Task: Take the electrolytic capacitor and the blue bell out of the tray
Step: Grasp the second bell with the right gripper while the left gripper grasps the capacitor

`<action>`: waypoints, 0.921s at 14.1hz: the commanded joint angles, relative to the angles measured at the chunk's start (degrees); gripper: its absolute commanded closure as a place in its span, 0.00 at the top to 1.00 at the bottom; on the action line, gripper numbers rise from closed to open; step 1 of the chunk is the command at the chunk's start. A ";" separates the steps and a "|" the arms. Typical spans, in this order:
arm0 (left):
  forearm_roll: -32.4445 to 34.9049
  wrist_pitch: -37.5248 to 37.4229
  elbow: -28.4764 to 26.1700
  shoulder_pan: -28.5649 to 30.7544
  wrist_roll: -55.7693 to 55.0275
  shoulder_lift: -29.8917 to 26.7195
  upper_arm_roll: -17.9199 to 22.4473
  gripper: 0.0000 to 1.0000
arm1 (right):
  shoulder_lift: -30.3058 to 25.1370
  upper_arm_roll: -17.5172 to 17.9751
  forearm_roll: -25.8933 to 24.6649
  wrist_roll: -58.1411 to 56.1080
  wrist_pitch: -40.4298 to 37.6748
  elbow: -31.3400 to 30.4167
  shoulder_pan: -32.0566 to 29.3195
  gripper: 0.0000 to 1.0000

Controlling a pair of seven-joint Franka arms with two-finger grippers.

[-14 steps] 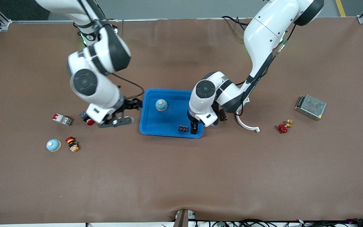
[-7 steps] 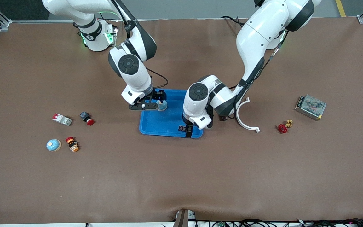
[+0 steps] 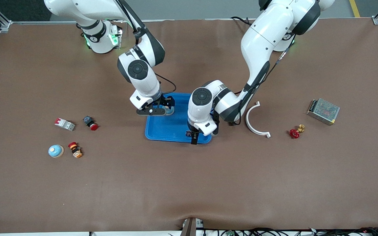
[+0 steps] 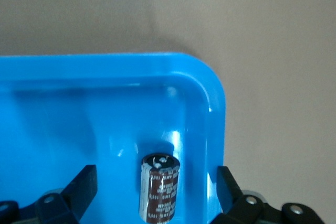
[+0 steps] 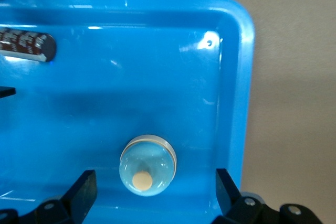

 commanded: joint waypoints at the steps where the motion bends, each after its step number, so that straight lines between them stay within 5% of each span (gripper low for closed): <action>1: 1.05 0.20 2.20 -0.99 1.09 1.45 0.72 1.00 | 2.82 -0.70 0.50 1.12 3.30 0.08 1.46 1.00; 4: 0.97 0.20 2.29 -1.43 1.36 1.72 0.72 1.00 | 5.72 -0.70 0.50 1.21 6.81 0.44 2.95 1.00; 7: 0.97 0.29 2.29 -1.69 1.45 1.72 0.72 0.49 | 6.87 -0.70 0.50 1.21 7.62 0.35 4.01 1.00; 8: 0.97 0.29 2.29 -1.70 1.80 1.72 0.72 0.39 | 7.31 -0.78 0.41 1.21 7.97 0.35 4.01 1.00; 11: 0.97 0.38 2.29 -1.78 3.38 2.07 0.72 0.38 | 8.28 -0.79 0.32 1.12 9.11 0.26 4.71 1.00; 12: 0.97 0.38 2.29 -1.70 3.38 2.07 0.72 0.27 | 8.45 -0.79 0.32 1.12 9.11 0.26 4.89 1.00; 13: 0.97 0.38 2.29 -1.78 3.38 2.07 0.72 0.04 | 8.46 -0.79 0.32 1.21 9.11 0.26 4.80 0.88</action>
